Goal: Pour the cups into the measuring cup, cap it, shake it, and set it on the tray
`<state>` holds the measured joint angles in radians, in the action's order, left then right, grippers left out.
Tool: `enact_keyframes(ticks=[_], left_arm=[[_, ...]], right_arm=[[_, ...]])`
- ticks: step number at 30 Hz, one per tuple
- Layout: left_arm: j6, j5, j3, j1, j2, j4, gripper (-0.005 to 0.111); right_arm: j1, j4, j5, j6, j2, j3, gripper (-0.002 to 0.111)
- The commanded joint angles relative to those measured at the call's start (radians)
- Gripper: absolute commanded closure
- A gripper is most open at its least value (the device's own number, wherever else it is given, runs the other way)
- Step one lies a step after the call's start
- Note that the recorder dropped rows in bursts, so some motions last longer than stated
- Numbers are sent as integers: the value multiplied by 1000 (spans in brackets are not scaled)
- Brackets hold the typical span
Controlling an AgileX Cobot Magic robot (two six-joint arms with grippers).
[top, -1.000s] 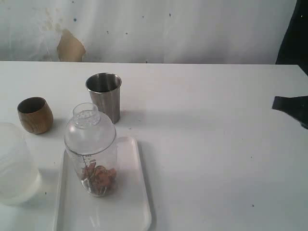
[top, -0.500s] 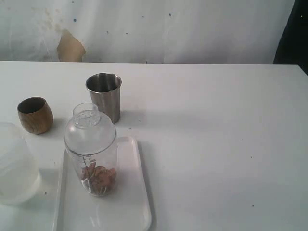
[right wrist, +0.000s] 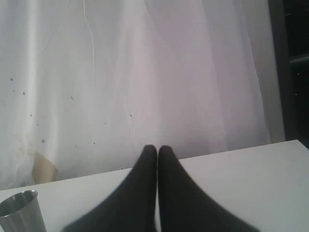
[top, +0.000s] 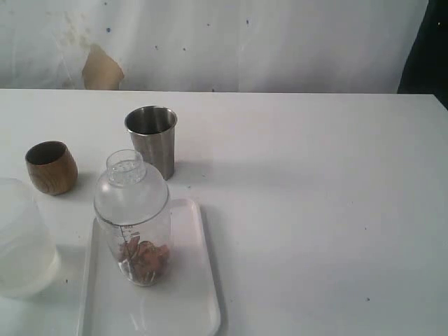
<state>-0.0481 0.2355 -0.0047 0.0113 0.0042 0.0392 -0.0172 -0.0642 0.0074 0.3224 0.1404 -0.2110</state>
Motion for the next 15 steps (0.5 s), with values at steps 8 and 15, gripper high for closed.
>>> enact_keyframes(ticks=[8,15], left_arm=[[1,-1,5,4,-4,-8,107],[1,-1,5,4,-4,-8,107]], right_arm=[[-3,-3,-7,-13,-39,3,108],[-3,-52,182,-165,-140,8,108]])
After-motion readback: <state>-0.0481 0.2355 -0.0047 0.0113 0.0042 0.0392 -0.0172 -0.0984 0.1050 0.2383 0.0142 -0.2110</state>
